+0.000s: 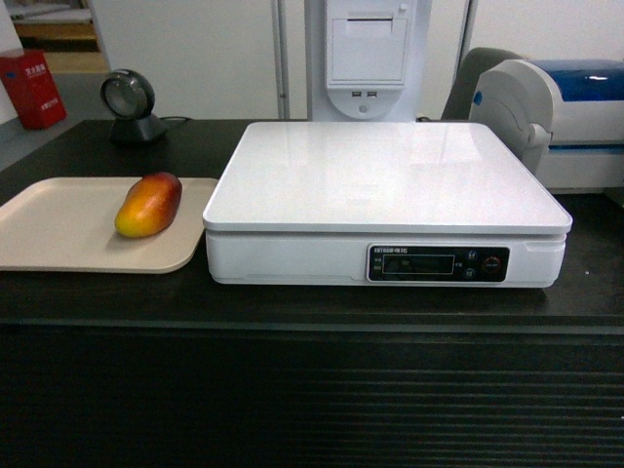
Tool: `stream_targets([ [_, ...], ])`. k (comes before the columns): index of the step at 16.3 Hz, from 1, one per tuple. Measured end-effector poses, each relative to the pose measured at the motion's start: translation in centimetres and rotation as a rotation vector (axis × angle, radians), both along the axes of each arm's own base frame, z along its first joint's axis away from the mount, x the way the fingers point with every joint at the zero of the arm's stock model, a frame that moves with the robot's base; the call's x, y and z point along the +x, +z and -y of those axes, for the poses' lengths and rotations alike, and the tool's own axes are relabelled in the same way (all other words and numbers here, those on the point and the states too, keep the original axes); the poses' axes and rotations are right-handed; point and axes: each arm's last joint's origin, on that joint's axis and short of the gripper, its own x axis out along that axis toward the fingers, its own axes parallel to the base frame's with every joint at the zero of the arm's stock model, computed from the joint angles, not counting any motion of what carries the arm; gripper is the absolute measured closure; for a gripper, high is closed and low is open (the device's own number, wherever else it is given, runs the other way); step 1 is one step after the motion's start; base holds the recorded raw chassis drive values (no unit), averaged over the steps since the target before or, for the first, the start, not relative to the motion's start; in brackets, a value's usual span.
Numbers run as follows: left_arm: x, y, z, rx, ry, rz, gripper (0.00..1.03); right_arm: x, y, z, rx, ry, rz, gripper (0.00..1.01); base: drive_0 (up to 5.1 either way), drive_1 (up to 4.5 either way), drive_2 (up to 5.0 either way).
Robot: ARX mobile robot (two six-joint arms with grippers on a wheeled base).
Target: Place dark red mango on scale at checkout
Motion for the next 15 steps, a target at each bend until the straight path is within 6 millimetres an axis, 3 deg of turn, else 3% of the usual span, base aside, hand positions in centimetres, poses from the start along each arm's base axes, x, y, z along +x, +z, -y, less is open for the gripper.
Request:
stream_targets([
  [7, 0.0, -0.1, 0.0, -0.005, 0.019, -0.021, 0.05, 0.0, 0.0, 0.0, 0.0, 0.0, 0.0, 0.03, 0.0, 0.0, 0.0],
  [8, 0.3, -0.1, 0.2, -0.025, 0.151, -0.126, 0.05, 0.0, 0.0, 0.0, 0.0, -0.002, 0.0, 0.03, 0.0, 0.0, 0.0],
  [11, 1.6, 2.0, -0.8, -0.031, 0.329, -0.075, 0.05, 0.0, 0.0, 0.0, 0.0, 0.0, -0.001, 0.03, 0.0, 0.0, 0.0],
  [14, 5.7, 4.2, -1.6, -0.011, 0.25, -0.011, 0.05, 0.0, 0.0, 0.0, 0.0, 0.0, 0.0, 0.03, 0.0, 0.0, 0.0],
  [15, 8.6, 5.5, -2.3, 0.001, 0.205, 0.016, 0.05, 0.0, 0.0, 0.0, 0.0, 0.0, 0.0, 0.03, 0.0, 0.0, 0.0],
])
